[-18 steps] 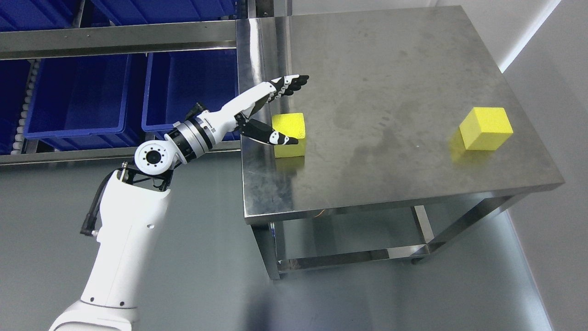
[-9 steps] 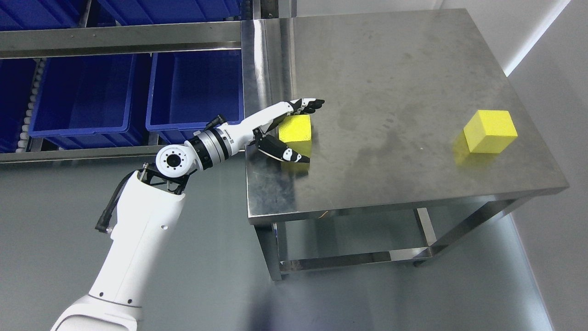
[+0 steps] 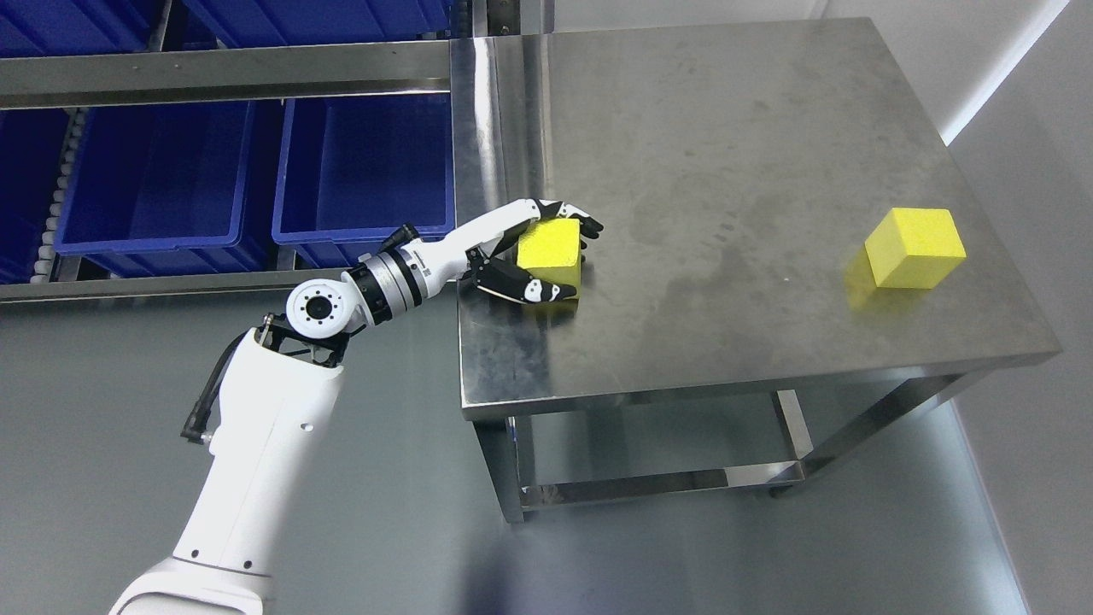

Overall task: Move yellow foam block to right shelf middle
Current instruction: 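Close the left hand fingers around the nearer yellow foam cube, then lift the yellow cube up off the table with the left hand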

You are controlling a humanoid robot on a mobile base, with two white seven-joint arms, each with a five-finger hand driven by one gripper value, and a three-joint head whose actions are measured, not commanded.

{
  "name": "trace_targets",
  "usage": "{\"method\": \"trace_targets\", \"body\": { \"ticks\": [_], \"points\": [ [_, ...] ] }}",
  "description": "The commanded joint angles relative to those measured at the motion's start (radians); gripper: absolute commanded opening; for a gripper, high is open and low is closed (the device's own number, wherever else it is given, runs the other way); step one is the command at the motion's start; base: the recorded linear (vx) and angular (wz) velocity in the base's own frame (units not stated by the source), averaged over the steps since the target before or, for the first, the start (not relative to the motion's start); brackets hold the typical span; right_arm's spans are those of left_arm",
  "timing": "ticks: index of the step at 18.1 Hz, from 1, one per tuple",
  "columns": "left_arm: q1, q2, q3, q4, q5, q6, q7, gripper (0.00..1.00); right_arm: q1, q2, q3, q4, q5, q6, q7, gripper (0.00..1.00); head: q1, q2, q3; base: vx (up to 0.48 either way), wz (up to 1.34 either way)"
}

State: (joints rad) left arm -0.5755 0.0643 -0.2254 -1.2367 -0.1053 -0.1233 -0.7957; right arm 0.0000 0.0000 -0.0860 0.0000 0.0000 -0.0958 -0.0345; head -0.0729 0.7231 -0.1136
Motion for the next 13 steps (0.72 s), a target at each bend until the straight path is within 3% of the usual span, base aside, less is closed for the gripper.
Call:
{"method": "trace_targets", "body": {
  "ticks": [1,3,7,10,13],
  "points": [
    [-0.056,-0.047,0.204,-0.049,0.181,-0.029,0.068,0.46,0.002,-0.017,0.000,-0.017,0.003,0.001,0.001,1.00,0.0000,0.000,0.000,0.000,0.00],
    [-0.070,-0.047,0.260,-0.084,0.274,-0.042,0.179,0.47,0.002,-0.017,0.000,-0.017,0.003,0.001,0.001,1.00,0.0000,0.000,0.000,-0.008,-0.02],
    [-0.064,-0.047,0.333,-0.090,0.314,-0.182,0.418,0.50,0.002,-0.017,0.000,-0.017,0.003,0.001,0.001,1.00,0.0000,0.000,0.000,0.000,0.00],
    [-0.020,-0.047,0.373,-0.108,0.314,-0.171,0.639,0.51,0.002,-0.017,0.000,-0.017,0.003,0.001,0.001,1.00,0.0000,0.000,0.000,0.000,0.00],
    [0.054,-0.047,0.371,-0.171,0.314,-0.151,0.699,0.51,0.002,-0.017,0.000,-0.017,0.003,0.001,0.001,1.00,0.0000,0.000,0.000,0.000,0.00]
  ]
}}
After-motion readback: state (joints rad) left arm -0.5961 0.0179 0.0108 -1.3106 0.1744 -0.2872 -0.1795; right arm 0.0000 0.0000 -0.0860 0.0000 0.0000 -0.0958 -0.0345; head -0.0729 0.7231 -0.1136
